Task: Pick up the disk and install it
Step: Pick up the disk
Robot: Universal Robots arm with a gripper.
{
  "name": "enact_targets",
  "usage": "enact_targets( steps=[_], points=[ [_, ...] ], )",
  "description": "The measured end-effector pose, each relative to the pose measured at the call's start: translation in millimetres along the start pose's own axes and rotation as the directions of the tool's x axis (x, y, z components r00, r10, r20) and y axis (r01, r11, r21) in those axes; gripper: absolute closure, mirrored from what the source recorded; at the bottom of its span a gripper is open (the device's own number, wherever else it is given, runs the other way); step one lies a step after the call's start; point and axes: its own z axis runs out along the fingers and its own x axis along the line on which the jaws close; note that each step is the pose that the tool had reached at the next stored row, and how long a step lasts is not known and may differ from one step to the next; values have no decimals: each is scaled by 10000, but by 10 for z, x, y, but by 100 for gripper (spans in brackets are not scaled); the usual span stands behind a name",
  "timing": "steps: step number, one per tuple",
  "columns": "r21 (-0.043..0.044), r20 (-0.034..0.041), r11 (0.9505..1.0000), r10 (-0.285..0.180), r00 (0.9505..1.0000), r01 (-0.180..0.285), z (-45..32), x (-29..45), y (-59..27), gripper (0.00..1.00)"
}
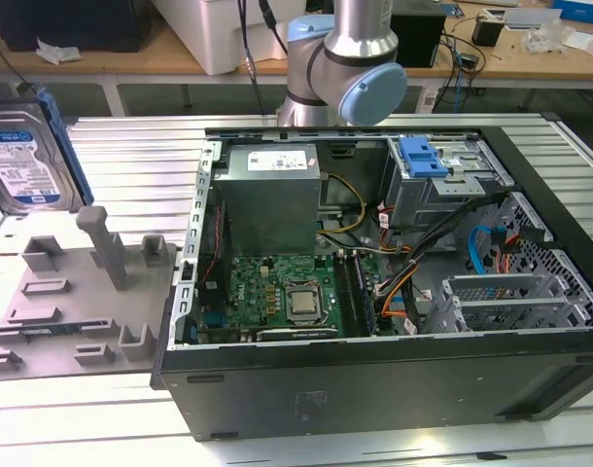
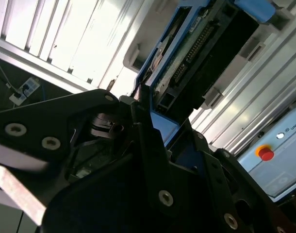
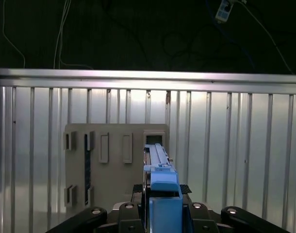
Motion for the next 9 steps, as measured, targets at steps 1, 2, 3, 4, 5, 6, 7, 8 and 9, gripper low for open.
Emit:
enact_targets(
  steps=[1,2,3,4,5,6,7,8,9],
  points=[
    [0,3,10000,0,10000,0,-26,1,0,63],
    [0,7,10000,0,10000,0,-73,4,-1,63],
    [2,11,10000,0,10000,0,-112,7,-1,63],
    [3,13,10000,0,10000,0,-135,8,-1,63],
    [4,14,10000,0,10000,0,-135,8,-1,63],
    [1,13,10000,0,10000,0,-138,8,-1,63],
    [2,13,10000,0,10000,0,-138,8,-1,63],
    [3,13,10000,0,10000,0,-138,8,-1,63],
    [2,13,10000,0,10000,0,-141,8,-1,63]
  ],
)
